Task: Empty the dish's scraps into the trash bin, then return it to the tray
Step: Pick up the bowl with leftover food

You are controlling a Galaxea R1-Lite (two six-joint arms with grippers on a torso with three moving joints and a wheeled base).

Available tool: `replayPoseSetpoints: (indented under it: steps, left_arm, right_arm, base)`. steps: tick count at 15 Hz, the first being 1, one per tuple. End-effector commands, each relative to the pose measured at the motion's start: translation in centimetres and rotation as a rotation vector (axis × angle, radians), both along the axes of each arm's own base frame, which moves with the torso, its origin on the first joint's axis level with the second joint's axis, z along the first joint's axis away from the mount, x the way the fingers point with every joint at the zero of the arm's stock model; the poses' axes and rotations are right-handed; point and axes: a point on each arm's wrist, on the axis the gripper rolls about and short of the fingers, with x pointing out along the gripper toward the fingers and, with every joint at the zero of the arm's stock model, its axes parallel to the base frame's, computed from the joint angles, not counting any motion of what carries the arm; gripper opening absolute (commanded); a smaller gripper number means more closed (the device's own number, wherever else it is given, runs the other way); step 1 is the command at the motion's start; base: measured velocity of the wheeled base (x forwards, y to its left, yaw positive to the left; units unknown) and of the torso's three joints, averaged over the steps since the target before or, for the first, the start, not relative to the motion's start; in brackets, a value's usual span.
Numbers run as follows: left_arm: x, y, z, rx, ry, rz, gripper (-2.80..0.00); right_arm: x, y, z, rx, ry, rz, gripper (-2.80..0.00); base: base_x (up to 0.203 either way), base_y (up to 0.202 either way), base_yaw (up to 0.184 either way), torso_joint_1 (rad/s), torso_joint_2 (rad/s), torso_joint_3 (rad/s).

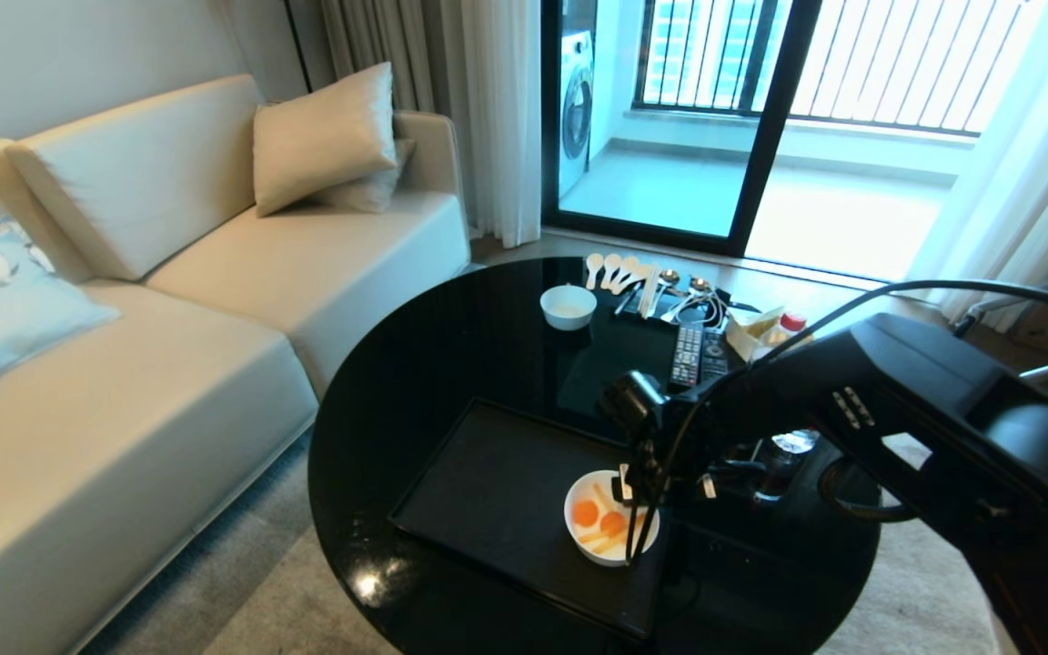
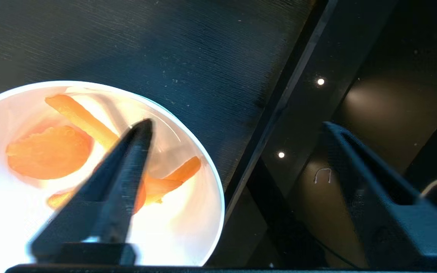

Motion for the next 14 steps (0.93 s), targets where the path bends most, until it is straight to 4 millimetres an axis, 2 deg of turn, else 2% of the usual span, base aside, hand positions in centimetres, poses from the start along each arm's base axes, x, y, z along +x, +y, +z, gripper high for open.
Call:
replayPoseSetpoints:
  steps: [1, 14]
  left_arm:
    - [0.0, 0.0, 0.0, -0.001, -0.001, 0.001, -2.8]
    - [0.0, 0.0, 0.0, -0.001, -0.001, 0.001, -2.8]
  right_arm:
    - [0.03, 0.02, -0.21, -0.004, 0.003, -0.004, -2.8]
    - [-0.37, 0.48, -0.99, -0.017, 0.026, 0.011, -2.8]
  base:
    - [0.0, 0.0, 0.0, 0.0, 0.0, 0.0]
    - [0.0, 0.0, 0.0, 0.0, 0.0, 0.0]
